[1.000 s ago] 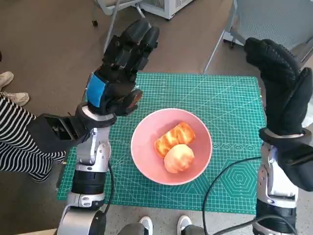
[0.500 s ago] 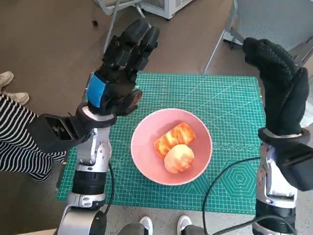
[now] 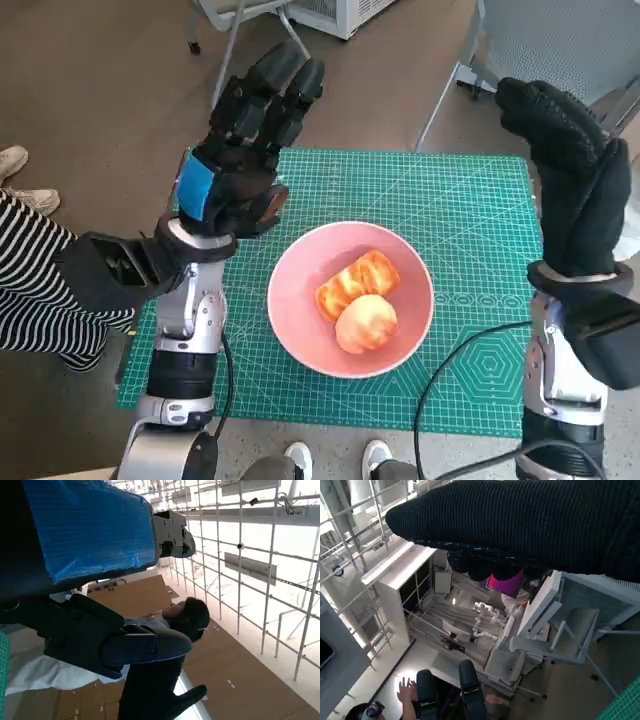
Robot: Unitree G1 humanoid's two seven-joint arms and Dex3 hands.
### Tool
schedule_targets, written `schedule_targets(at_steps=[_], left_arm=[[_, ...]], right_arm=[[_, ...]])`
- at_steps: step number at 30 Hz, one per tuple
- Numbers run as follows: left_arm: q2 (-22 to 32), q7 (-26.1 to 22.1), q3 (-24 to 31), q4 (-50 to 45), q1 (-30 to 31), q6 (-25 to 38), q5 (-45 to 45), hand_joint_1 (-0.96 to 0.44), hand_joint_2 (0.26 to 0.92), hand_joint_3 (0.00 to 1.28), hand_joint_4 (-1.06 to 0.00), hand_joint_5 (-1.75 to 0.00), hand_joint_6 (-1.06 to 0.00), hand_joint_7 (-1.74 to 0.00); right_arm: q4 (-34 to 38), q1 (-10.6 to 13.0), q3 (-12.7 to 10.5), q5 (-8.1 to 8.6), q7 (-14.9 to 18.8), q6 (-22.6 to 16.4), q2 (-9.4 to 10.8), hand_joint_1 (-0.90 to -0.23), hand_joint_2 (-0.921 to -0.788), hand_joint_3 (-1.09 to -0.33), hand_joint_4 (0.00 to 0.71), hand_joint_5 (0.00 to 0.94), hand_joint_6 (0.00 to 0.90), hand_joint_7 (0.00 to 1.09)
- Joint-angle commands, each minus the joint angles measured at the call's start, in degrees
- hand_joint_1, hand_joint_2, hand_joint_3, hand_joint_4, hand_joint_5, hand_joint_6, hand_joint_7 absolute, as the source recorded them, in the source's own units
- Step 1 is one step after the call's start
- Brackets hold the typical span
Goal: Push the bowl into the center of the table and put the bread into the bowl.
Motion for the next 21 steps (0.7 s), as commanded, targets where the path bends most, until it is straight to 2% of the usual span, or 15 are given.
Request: schedule_targets(at_steps=[1, 21], left_arm=[[0.2, -0.3, 0.3, -1.0, 1.0, 1.1, -1.2, -0.72, 0.921, 0.37, -0.08, -0.05, 0.00, -0.40], [1.0, -0.7, 0.2, -1.8, 1.2, 3.4, -1.5, -0.73, 0.921, 0.35, -0.08, -0.05, 0.00, -0.43]], right_arm=[[0.4, 1.3, 0.2, 0.38, -0.3, 0.6, 0.8, -0.730, -0.921, -0.719, 0.165, 0.000, 0.077, 0.55], [0.1, 1.6, 0.5, -0.39, -0.3, 0.5, 1.8, -0.720, -0.921, -0.721, 0.163, 0.000, 0.074, 0.55]])
